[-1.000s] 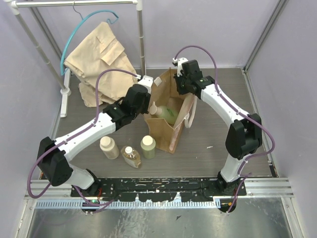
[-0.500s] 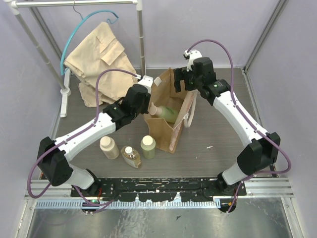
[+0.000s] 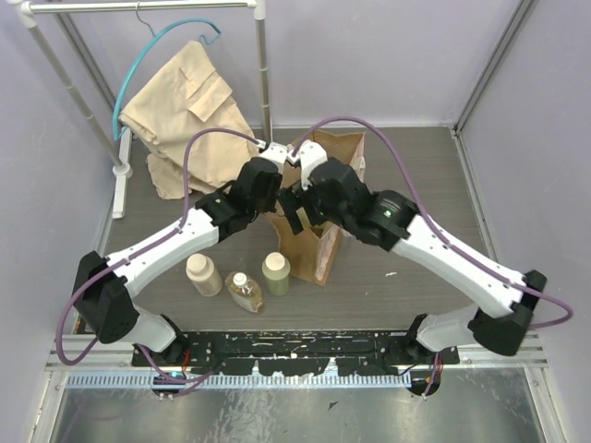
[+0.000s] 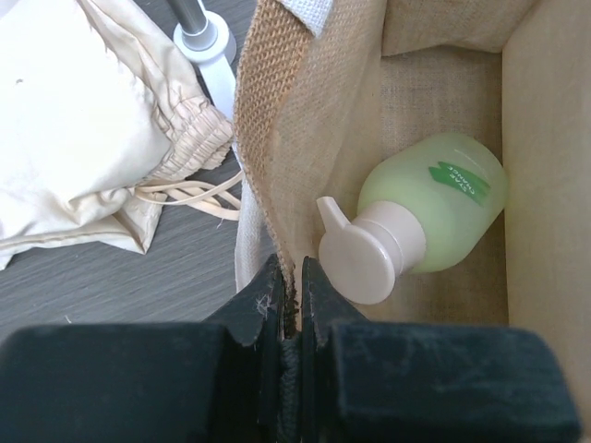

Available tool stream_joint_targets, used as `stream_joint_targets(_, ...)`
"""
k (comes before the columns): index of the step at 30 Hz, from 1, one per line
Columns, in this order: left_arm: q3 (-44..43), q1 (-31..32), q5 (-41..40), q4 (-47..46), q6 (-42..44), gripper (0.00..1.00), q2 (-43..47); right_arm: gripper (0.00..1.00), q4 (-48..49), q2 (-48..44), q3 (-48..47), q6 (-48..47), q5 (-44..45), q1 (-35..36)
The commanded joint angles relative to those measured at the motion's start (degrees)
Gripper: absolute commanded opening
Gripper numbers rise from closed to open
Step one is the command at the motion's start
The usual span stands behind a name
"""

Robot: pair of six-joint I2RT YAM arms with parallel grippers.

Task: Place the personal care products into the canvas bag

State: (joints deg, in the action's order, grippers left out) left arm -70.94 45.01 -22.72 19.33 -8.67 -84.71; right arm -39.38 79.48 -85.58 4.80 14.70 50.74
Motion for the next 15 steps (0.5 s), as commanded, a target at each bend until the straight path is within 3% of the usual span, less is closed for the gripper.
stream_joint_targets(1, -0.28, -0.69, 0.79, 1.5, 0.53, 0.0, -1.84, 0.99, -5.56, -9.06, 0.72, 5.55, 11.68, 5.49)
stream_joint_targets(7, -0.18, -3.8, 3.92, 0.7, -0.42, 0.0, -2.32, 1.0, -10.08, -11.76, 5.25, 11.14, 17.3, 14.85)
stream_joint_targets(15, -1.75, -4.98, 3.75, 1.07, 1.25, 0.0, -3.97, 1.0, -6.29, -9.46, 10.64, 15.83, 19.11, 27.22)
